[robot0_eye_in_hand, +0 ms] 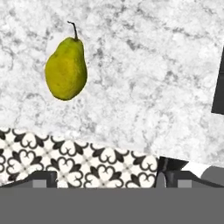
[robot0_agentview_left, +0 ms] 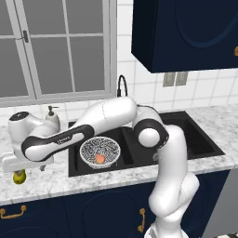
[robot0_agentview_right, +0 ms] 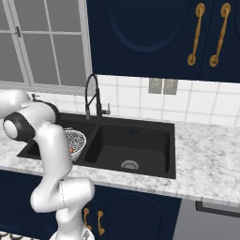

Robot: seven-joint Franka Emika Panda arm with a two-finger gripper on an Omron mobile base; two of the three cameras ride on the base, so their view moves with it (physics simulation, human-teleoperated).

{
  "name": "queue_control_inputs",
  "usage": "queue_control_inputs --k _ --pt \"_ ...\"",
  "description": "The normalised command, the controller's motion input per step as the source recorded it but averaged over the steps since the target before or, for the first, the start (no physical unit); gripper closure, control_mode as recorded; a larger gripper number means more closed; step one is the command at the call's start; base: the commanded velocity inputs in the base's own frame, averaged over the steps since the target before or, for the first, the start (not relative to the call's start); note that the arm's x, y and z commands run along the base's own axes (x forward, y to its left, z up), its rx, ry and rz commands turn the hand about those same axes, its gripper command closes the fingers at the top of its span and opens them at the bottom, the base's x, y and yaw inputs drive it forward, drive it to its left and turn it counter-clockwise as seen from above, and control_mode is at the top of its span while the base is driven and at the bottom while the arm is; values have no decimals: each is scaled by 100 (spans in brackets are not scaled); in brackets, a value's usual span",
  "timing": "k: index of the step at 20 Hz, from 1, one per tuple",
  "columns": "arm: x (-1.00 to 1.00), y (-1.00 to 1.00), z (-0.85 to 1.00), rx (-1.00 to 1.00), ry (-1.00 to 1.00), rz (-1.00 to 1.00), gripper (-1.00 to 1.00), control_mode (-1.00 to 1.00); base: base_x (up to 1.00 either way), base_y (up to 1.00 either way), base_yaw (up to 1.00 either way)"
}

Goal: Put the colander in the sink, put the pear, peach in the colander, and turn on the sink faucet and pour water over the colander.

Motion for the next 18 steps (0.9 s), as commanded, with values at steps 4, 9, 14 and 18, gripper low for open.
queue_control_inputs --k 4,9,14,18 --pt "0 42 -21 0 -1 -15 -100 -100 0 0 0" --pt "0 33 -18 0 -3 -15 -100 -100 0 0 0" --pt "9 13 -21 -2 -5 -15 -100 -100 0 0 0" --pt "23 6 -16 -4 -2 -14 -100 -100 0 0 0"
